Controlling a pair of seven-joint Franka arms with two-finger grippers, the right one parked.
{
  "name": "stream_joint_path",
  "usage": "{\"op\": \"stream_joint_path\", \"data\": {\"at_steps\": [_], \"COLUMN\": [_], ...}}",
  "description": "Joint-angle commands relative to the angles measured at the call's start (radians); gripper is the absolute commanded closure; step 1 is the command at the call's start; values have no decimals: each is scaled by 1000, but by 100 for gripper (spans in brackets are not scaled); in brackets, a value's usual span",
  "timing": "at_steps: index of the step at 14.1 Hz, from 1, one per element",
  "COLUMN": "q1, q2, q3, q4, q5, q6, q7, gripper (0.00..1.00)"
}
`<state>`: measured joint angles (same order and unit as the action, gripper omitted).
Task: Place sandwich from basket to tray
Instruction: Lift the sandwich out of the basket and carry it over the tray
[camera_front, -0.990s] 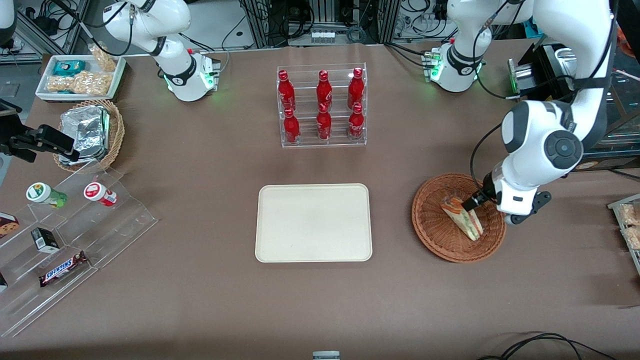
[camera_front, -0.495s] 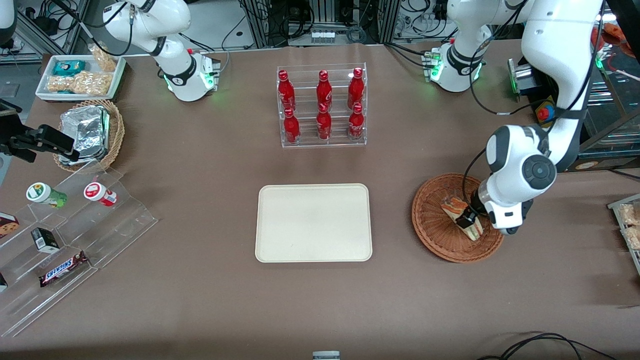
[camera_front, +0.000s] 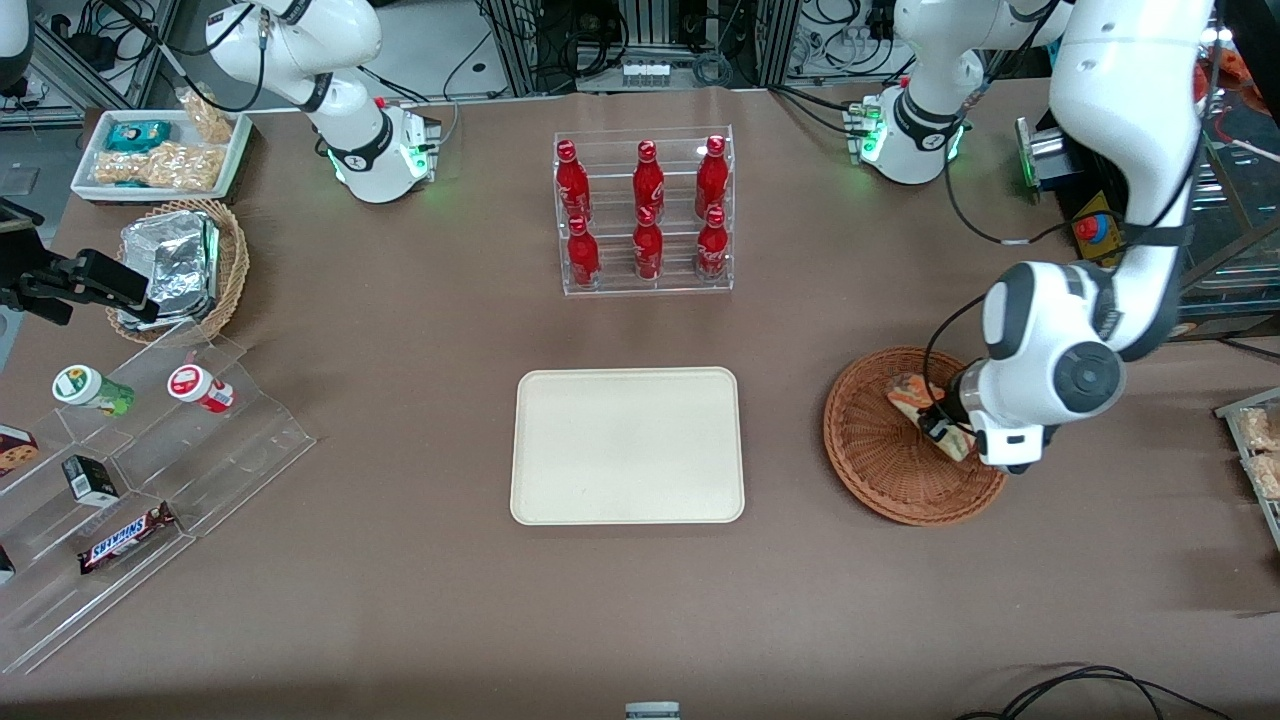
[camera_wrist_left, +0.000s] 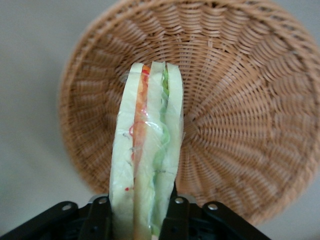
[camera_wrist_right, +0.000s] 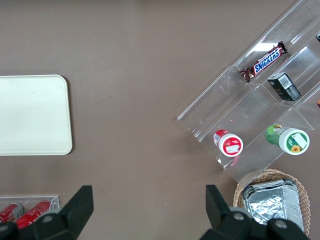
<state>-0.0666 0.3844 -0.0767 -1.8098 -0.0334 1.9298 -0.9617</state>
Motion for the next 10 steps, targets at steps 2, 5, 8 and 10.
{"op": "stream_joint_path", "data": {"at_steps": [2, 5, 8, 10], "q1": [-13, -53, -166, -229], "q2": [17, 83, 198, 241], "q3": [-58, -104, -115, -117], "q4": [122, 209, 366, 399], "q5": [-8, 46, 62, 63], "q6": [-100, -55, -54, 6], "q7": [30, 189, 334, 331], "gripper": [95, 95, 87, 88]}}
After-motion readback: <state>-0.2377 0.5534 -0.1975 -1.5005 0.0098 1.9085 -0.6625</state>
